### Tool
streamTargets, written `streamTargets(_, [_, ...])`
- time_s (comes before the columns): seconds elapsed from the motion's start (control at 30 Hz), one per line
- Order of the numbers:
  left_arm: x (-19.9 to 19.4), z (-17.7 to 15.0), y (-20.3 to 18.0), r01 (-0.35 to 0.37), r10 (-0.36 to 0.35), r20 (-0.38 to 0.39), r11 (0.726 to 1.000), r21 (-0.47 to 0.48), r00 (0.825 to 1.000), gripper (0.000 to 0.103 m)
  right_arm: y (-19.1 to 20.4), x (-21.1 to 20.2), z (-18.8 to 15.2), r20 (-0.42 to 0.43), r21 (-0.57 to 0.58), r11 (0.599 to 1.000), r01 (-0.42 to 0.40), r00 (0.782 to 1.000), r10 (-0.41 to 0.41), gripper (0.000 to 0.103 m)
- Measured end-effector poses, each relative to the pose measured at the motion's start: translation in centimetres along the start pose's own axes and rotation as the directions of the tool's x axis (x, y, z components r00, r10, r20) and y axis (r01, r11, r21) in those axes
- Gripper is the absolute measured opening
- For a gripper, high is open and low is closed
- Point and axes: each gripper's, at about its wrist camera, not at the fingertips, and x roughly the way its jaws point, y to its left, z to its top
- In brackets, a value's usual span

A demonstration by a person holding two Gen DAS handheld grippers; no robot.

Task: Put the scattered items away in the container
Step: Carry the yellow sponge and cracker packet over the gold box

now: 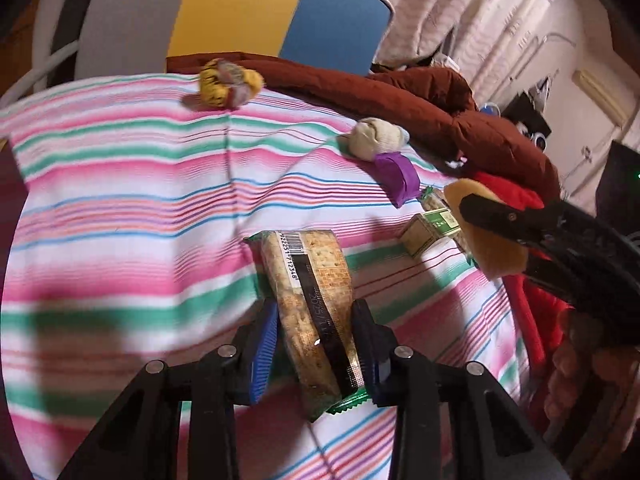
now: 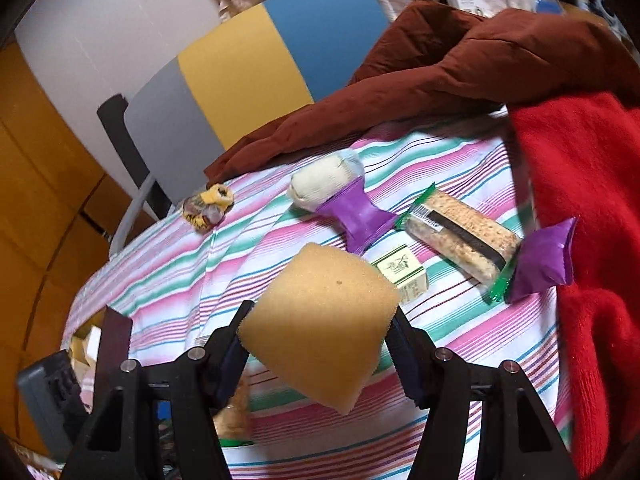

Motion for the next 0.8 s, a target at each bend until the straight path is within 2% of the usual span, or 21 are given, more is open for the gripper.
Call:
streamTargets(0.5, [-4.0, -2.3, 2.4, 0.047, -0.044, 0.039, 0.996, -0.079, 0.998, 0.032, 2.6, 0.3, -0.7, -0.015, -0.114, 0.993, -0.027, 1.0, 0.025, 0.064])
streamTargets(0.8, [-7.6, -2.6, 3.7, 0.09, -0.08, 0.089, 0.989, -0.118, 0.993, 0.032, 3.3, 0.4, -0.9, -0.026, -0.127, 0.99, -0.058, 0.998, 0.055, 0.064])
